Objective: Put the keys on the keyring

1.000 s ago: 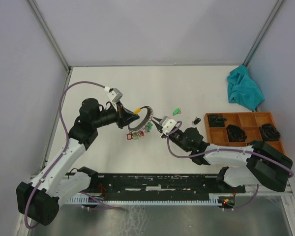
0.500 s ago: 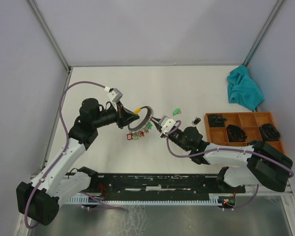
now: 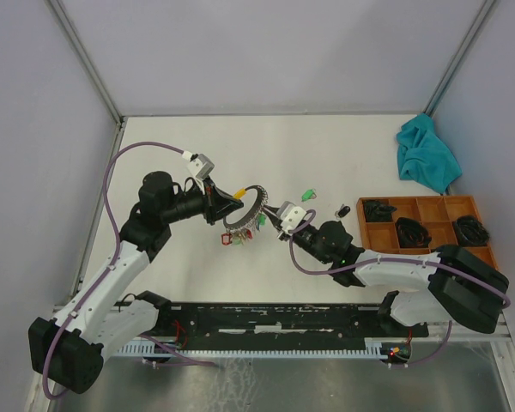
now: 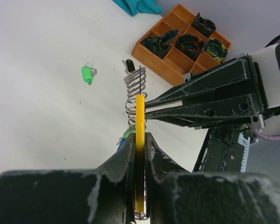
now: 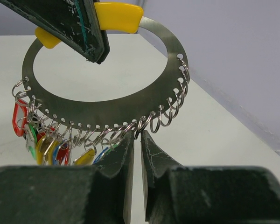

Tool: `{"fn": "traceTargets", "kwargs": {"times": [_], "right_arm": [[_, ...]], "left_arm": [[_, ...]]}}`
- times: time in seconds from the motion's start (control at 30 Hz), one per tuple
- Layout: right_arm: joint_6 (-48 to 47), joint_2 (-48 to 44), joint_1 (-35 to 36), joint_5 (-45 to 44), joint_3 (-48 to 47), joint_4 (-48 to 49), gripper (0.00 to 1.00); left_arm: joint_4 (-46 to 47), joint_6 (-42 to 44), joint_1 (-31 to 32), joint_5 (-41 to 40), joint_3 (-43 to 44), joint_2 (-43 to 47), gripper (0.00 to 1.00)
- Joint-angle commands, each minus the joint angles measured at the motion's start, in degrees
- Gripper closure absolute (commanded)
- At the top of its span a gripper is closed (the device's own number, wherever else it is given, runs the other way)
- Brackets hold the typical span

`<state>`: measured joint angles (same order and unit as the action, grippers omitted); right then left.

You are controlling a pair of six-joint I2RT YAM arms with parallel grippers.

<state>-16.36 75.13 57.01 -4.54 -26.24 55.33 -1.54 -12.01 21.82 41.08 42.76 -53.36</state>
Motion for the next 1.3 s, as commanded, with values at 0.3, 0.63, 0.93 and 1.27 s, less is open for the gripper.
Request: {"fn": "traceTargets", "kwargs": {"times": [0.3,0.63,0.93,1.27], "right_arm": [[2.77,0.71,0.58,-1.26,-2.25,4.82,0.85],[3.92,2.12,2.15,-3.99,-1.87,7.21,0.88],[3.67,2.98,4.06,-8.73,-1.49,9.28,0.86],[1.14,2.23,4.88,-11.1,-1.12,8.65,0.94]], "left_arm": [[4.22,-2.22,-0.21,1.24,0.7,0.63,0.97],[5.14,-3.28,-0.22,0.65,0.31,0.81,0.97],[5.15,-3.45,-0.2,-0.16,0.18,1.07,0.97],[5.1,-4.0,-0.21,-1.69,0.04,1.08,0.97]]}}
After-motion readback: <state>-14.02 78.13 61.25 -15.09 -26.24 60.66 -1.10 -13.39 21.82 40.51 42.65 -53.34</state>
